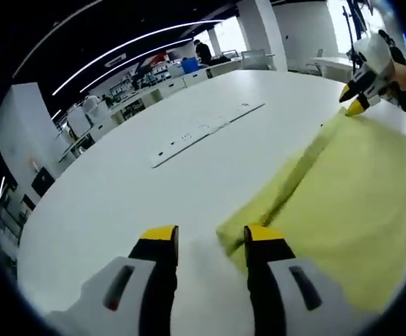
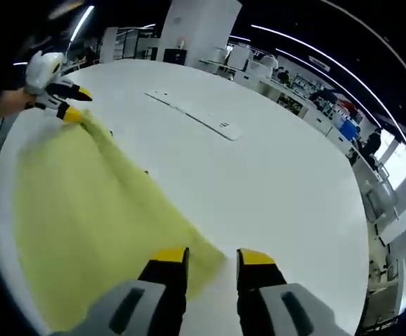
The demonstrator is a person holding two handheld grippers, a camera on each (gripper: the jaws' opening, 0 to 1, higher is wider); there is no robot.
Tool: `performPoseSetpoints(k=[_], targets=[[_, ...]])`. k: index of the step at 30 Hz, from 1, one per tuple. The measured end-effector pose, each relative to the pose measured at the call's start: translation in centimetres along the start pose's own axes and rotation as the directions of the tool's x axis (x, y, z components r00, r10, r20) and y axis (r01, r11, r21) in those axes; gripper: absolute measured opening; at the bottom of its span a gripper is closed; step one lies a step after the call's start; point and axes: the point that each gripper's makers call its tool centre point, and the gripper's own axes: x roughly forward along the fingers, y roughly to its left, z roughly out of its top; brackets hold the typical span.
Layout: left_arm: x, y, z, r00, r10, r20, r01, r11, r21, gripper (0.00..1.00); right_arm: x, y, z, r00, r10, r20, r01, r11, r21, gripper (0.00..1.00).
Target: Fold the garment on the visible template until the final outline fits inside the template.
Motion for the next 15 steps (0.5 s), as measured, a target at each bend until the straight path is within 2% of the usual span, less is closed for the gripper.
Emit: performPoseSetpoints(k=[4, 6, 10, 15], targets=[[-1.2, 1.5, -0.5, 0.998, 0.065, -0.021, -0.066, 0.997, -0.047, 0.35, -0.8, 0.2, 0.5, 0.999, 0.015, 0.028, -0.016, 0.998, 0.059, 0.25], [-1.8, 2.2, -0.4, 0.997, 0.081, -0.012, -0.081, 0.993, -0.08, 0.35, -1.2, 0.3, 0.7, 0.999, 0.019, 0.039, -0.022, 0.996, 0.082, 0.26], [-2.7, 2.2, -0.8, 0.998, 0.06, -0.013, -0.061, 0.991, -0.122, 0.36, -1.9, 0.6, 1.1, 0.998, 0.032, 0.06, -0.039, 0.991, 0.127, 0.28], [-3.9, 1.0, -1.3, 1.0, 0.014, -0.008, -0.015, 0.986, -0.165, 0.42, -3.0, 1.1, 1.7, 0.994, 0.057, 0.093, -0.077, 0.97, 0.23, 0.39]])
